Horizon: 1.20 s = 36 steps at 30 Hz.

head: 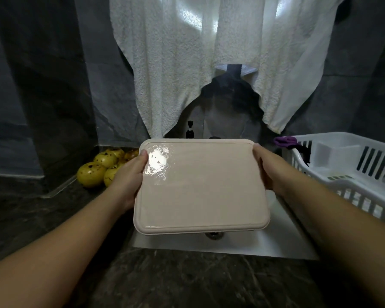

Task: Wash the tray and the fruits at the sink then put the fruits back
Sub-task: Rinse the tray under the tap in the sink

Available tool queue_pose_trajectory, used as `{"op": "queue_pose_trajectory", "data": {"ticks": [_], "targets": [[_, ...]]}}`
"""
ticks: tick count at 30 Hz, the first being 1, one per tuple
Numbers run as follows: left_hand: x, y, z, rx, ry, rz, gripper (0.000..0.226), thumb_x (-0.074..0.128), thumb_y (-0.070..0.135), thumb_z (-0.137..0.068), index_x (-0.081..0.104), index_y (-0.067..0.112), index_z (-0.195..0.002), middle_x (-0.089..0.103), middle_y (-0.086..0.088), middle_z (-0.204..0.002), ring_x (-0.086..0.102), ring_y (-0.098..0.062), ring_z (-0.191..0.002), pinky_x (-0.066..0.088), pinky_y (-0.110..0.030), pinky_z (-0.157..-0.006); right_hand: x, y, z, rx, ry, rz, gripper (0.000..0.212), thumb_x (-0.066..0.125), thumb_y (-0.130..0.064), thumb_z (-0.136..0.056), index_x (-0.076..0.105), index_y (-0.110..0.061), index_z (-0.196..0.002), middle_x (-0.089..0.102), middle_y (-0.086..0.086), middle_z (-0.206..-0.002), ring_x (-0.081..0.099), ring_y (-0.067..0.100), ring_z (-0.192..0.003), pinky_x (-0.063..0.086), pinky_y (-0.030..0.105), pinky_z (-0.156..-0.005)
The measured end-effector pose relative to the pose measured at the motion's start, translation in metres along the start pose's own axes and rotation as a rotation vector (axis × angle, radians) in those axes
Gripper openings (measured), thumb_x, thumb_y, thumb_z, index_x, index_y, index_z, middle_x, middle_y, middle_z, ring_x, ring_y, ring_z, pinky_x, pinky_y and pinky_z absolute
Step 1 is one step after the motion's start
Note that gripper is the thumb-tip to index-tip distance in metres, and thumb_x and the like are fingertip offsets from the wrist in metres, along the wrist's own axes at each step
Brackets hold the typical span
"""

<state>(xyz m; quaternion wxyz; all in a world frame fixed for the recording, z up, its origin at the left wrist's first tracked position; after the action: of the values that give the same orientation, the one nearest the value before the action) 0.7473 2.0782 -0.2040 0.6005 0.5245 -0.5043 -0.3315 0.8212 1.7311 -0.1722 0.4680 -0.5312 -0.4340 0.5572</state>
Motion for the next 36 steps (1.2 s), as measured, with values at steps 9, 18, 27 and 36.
{"op": "queue_pose_trajectory", "data": {"ticks": [9,18,27,36], "targets": [[0.009,0.018,0.021,0.062,-0.307,-0.283,0.036,0.066,-0.001,-0.094,0.064,0.015,-0.126,0.079,-0.005,-0.108,0.077,-0.02,-0.096,0.064,-0.035,-0.079,-0.011,0.008,0.005,-0.065,0.02,-0.362,0.056,0.035,-0.062,-0.102,0.083,-0.037,-0.084,0.08,0.001,-0.096,0.077,0.018,-0.083,0.058,0.034,-0.068],[-0.016,0.023,0.033,0.136,-0.361,-0.14,0.043,0.071,0.002,-0.078,0.069,0.011,-0.12,0.08,-0.009,-0.105,0.078,-0.02,-0.091,0.063,-0.03,-0.067,-0.036,0.037,0.029,0.434,-0.282,-0.073,0.067,0.05,-0.066,-0.09,0.064,-0.006,-0.117,0.065,0.023,-0.11,0.068,0.039,-0.093,0.059,0.05,-0.081],[-0.034,0.027,0.035,0.16,-0.335,-0.31,0.037,0.08,0.006,-0.069,0.077,0.017,-0.105,0.081,-0.005,-0.1,0.078,-0.015,-0.088,0.061,-0.024,-0.067,-0.002,0.057,0.04,0.509,-0.326,-0.347,0.029,0.06,-0.006,-0.095,0.068,0.014,-0.114,0.055,0.039,-0.131,0.06,0.047,-0.121,0.064,0.044,-0.059],[-0.04,0.038,0.037,0.261,-0.227,-0.607,0.05,0.085,-0.009,-0.075,0.074,0.029,-0.107,0.072,0.001,-0.114,0.071,0.003,-0.088,0.062,-0.022,-0.081,-0.002,0.033,0.049,0.53,-0.359,-0.296,0.036,0.059,0.01,-0.075,0.063,0.02,-0.11,0.073,0.027,-0.084,0.075,0.027,-0.06,0.057,0.029,-0.042]]}}
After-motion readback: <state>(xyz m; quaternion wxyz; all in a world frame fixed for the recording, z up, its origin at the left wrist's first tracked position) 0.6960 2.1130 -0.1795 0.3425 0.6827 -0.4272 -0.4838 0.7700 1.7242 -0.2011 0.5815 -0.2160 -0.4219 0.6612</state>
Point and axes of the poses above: each hand's wrist, its own z-axis away from the middle knuckle, its own x-axis out of the palm, y = z × x, the point moved 4 cm from there along -z, towards the middle knuckle
